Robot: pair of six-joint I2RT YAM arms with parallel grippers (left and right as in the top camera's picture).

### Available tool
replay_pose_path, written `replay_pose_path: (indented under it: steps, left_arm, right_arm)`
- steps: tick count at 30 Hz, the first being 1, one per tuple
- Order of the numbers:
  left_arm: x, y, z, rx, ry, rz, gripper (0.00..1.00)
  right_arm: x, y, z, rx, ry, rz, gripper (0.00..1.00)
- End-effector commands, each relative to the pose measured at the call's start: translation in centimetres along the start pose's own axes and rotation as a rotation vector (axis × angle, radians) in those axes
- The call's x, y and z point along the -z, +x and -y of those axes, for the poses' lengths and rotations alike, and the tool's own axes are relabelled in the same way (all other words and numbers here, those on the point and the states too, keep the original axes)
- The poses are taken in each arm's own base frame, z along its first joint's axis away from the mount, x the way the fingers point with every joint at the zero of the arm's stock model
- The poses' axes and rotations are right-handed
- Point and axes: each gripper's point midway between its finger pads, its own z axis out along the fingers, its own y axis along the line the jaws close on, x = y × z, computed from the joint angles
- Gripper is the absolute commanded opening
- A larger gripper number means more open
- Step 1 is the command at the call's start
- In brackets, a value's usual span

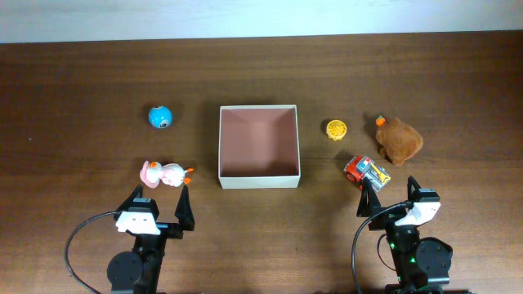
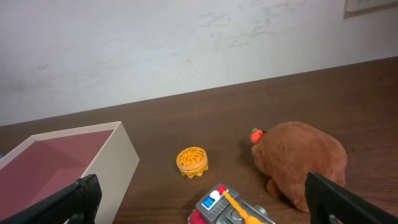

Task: Pack container
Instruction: 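Move the right gripper toward the red toy fire truck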

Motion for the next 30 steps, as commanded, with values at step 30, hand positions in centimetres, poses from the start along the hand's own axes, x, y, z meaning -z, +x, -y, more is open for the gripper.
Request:
replay_pose_path:
  steps: [30]
  left_arm:
    - [0.0, 0.1, -0.1, -0.012, 0.0, 0.002, 1.0]
  right_arm:
    - [-6.7, -14.1, -4.5, 0.142, -0.026, -0.787, 0.99]
